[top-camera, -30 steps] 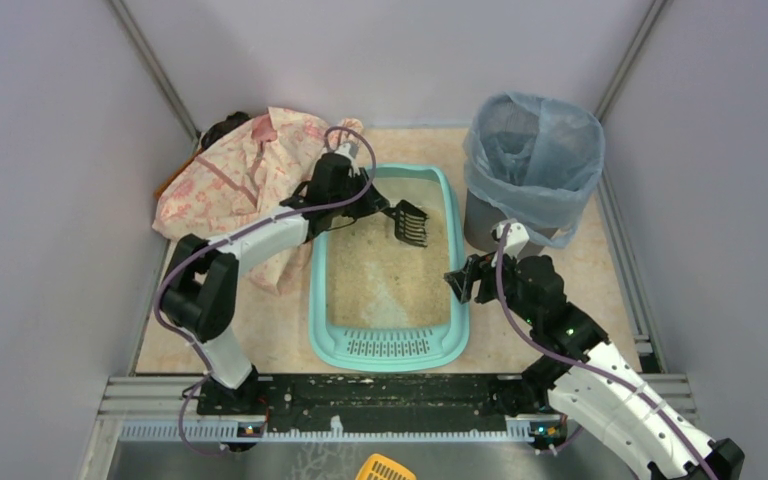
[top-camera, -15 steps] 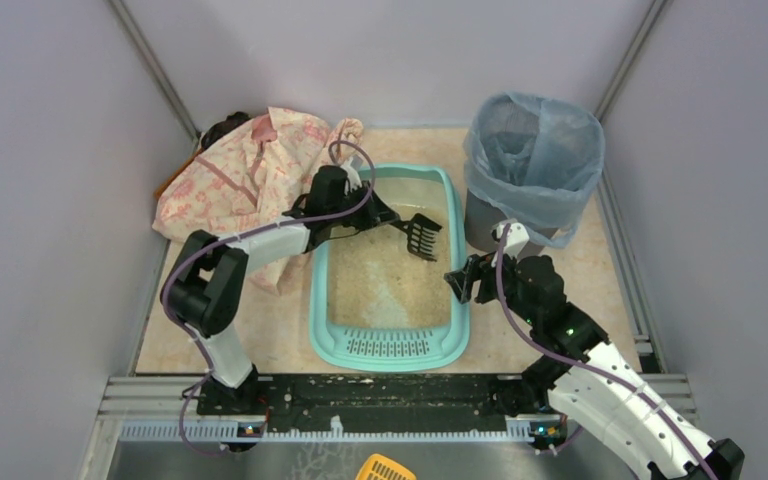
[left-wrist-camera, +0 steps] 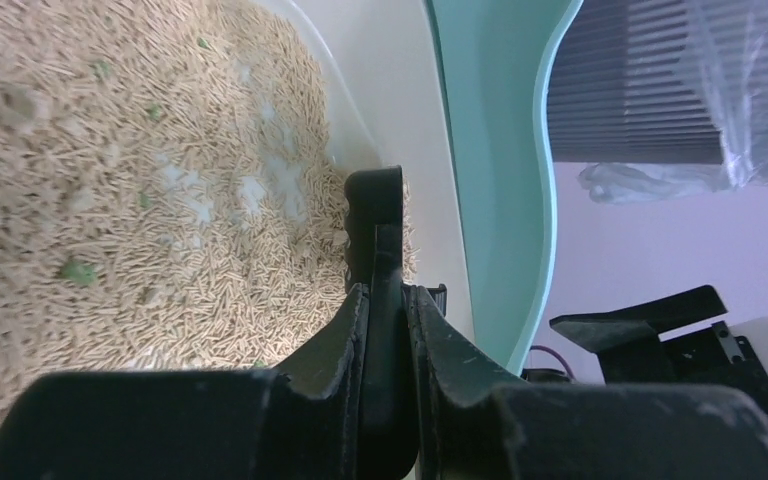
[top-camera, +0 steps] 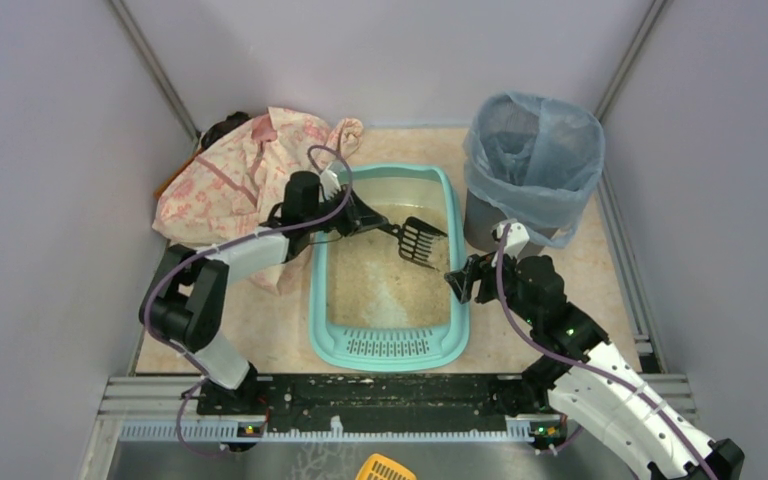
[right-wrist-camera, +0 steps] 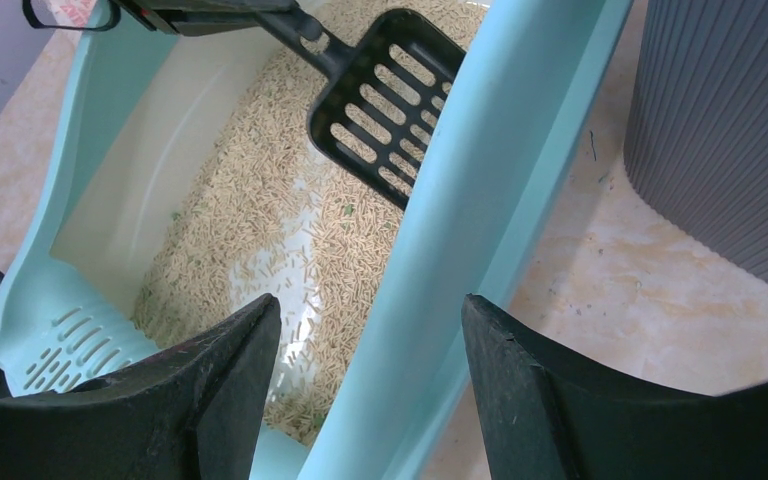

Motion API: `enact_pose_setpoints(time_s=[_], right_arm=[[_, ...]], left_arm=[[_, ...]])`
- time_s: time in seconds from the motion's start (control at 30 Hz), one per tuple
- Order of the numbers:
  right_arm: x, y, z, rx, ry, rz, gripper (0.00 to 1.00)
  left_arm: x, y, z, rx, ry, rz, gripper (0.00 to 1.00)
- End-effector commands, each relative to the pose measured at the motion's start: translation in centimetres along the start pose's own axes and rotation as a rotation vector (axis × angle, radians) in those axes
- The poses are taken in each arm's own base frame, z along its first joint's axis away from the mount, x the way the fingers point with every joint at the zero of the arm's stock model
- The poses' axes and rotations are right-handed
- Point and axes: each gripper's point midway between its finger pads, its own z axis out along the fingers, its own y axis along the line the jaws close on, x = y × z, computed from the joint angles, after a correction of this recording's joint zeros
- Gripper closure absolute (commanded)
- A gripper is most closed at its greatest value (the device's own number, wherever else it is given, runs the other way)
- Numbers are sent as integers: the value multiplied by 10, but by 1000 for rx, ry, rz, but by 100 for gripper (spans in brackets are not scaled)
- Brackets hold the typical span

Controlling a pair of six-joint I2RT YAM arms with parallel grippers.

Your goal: Clean the litter box

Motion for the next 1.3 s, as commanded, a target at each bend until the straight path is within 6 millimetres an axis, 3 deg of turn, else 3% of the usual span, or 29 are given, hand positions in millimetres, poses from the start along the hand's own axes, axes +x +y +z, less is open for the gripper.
enact_pose_setpoints(time_s=[0.0,0.17,0.5,0.63,0.7,0.77,0.83,0.9,1.0,1.1,1.2,1.27], right_arm=[[-9,1,0,-1,-35,3,33],[-10,1,0,-2,-36,3,33],[-10,2,2,-3,-34,1,33],[-10,1,-1,-1,-35,2,33],[-8,1,-1,-1,-35,5,33],[-8,1,2,-4,-34,4,33],[-8,2,3,-4,-23,1,33],[-10,2,1,1,-26,0,33],[-10,0,-2,6,-41,3,33],[-8,0,0,6,-28,3,33],[-9,0,0,8,-34,3,33],[-10,0,0,6,-33,2,33]], left_arm=[[-23,-12,-27,17,-59,18,100],[-42,-11,-47,-6,-115,34,100],[-54,-22,-62,-10,-147,65,100],[-71,-6,-87,-18,-201,32,100],[-68,-12,-87,49,-200,9,100],[-48,-26,-76,159,-120,-26,100],[-38,-19,-80,210,-86,-77,100],[-45,-9,-90,207,-146,-100,100],[-33,-14,-83,209,-87,-93,100],[-41,-7,-90,168,-145,-84,100],[-35,-13,-89,183,-100,-89,100],[-47,0,-99,139,-172,-105,100]])
